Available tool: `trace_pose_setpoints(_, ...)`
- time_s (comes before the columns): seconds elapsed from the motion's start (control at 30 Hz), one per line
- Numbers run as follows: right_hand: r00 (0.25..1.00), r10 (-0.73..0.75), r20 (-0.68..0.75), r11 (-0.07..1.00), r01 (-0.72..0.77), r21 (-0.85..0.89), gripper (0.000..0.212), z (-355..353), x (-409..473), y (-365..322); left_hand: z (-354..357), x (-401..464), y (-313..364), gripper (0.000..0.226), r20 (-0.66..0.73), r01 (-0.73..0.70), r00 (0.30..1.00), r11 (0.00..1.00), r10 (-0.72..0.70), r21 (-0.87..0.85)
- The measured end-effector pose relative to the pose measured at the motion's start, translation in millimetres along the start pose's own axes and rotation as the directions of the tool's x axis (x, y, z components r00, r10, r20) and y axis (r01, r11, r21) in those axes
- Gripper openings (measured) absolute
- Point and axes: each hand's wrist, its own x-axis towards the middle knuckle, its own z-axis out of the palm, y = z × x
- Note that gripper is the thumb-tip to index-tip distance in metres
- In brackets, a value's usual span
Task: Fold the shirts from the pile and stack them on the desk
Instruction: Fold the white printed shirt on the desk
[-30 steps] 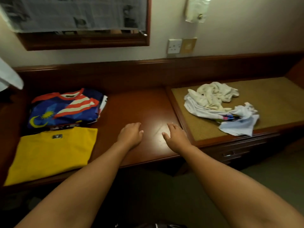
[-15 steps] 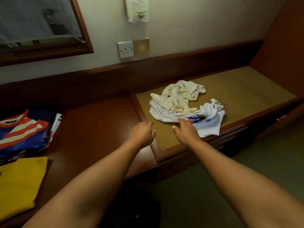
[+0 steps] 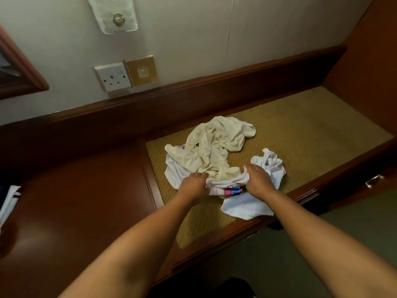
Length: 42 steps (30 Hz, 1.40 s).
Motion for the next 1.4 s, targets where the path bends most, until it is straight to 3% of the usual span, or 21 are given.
trace_pose_setpoints(0.1,0.993,-0.071,0.098,0.986,0.084,-0.142,0.068,2,27,33,24,20,14,0.050,0.080,0.020,0.997,0.999,-0.022,0.033)
trace_pose_setpoints(0.2,0.970,-0.127,0.210,0.955,0.177,-0.238,0.065,4,54,58,46,35,27,0.053,0.048,0.067,0.996,0.996,-0.070,0.056)
trace_pose_setpoints(0.37,0.931,-0.256,0.261,0.909,0.324,-0.261,0.026,-4,87,77,54,52,41,0.043,-0.033,0.204,0.979,0.975,-0.201,0.092)
trace_pose_setpoints(0.47,0.909,-0.321,0.267,0.922,0.364,-0.133,0.020,-13,100,90,47,55,44,0.036,-0.079,0.254,0.965,0.966,-0.249,0.050)
trace_pose_setpoints(0.57,0.904,-0.332,0.269,0.943,0.324,0.076,0.017,-40,109,96,37,49,42,0.034,-0.162,0.311,0.931,0.944,-0.326,-0.114)
trace_pose_setpoints(0.8,0.940,-0.336,0.055,0.849,0.277,0.450,0.016,-135,129,49,-43,29,28,0.017,-0.345,0.407,0.793,0.857,-0.503,-0.315)
trace_pose_setpoints(0.97,0.927,-0.372,-0.044,0.649,0.294,0.702,0.026,-196,119,-3,-103,3,16,0.013,-0.486,0.346,0.719,0.862,-0.498,-0.371)
trace_pose_setpoints(1.17,0.855,-0.518,-0.003,0.358,0.220,0.907,0.017,-232,63,-72,-130,-48,1,0.015,-0.598,0.374,0.604,0.850,-0.527,-0.371)
trace_pose_setpoints(1.4,0.772,-0.636,0.000,0.188,0.155,0.970,0.010,-211,-39,-163,-124,-146,-36,0.020,-0.548,0.418,0.557,0.781,-0.624,-0.464)
